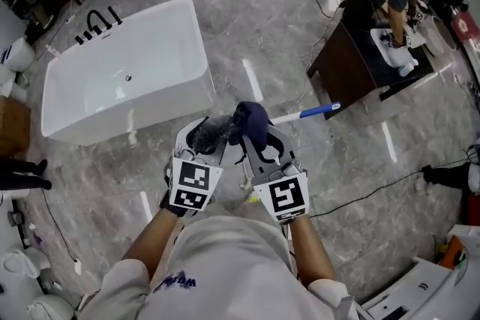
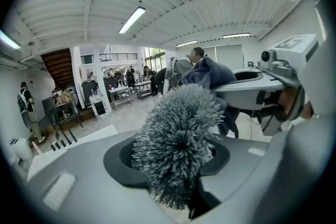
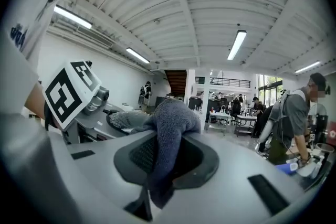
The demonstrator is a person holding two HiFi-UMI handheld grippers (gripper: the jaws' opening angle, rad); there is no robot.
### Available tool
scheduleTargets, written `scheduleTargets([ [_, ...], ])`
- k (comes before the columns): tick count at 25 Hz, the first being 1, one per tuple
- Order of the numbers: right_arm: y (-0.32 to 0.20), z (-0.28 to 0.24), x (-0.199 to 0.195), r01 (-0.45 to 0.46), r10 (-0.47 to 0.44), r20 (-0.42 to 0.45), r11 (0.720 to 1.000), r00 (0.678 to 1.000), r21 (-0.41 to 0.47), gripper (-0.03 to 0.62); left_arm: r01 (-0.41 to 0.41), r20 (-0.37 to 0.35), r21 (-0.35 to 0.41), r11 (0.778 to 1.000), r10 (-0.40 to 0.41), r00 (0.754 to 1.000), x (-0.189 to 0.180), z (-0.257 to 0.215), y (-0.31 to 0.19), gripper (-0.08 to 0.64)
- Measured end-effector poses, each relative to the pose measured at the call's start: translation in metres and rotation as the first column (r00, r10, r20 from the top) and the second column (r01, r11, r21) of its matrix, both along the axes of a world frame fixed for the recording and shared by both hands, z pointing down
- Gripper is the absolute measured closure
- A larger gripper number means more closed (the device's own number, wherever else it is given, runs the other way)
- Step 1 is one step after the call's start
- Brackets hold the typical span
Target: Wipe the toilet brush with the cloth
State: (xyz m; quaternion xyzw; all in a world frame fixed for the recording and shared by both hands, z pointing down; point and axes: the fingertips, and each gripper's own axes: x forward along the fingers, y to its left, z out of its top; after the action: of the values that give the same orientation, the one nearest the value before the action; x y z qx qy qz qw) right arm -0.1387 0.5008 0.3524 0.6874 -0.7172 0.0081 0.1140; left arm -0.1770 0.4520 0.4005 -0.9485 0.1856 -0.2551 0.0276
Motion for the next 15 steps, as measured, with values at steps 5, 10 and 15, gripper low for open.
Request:
scheduleTargets([
  [5, -0.001, 0.004, 0.071, -0.088, 0.087, 0.055, 0.996, 0.995, 0.005, 0.532, 0.099, 0.035, 0.021, 0.995, -0.1, 0.994, 0.011, -0.001, -0.004, 0.367],
  [10, -0.002, 0.011, 0.134, -0.197, 0.195, 0.131, 0.98, 0.972, -0.003, 0.532, 0.168, 0.029, -0.043, 0.985, -0.166, 0.986, 0.012, 0.006, -0.013, 0.367],
  [15, -0.02, 0.02, 0.125, -0.158, 0.157, 0.123, 0.987, 0.98, 0.005, 0.532, 0.222, 0.03, -0.106, 0.969, -0.221, 0.975, 0.015, 0.022, -0.021, 0.367],
])
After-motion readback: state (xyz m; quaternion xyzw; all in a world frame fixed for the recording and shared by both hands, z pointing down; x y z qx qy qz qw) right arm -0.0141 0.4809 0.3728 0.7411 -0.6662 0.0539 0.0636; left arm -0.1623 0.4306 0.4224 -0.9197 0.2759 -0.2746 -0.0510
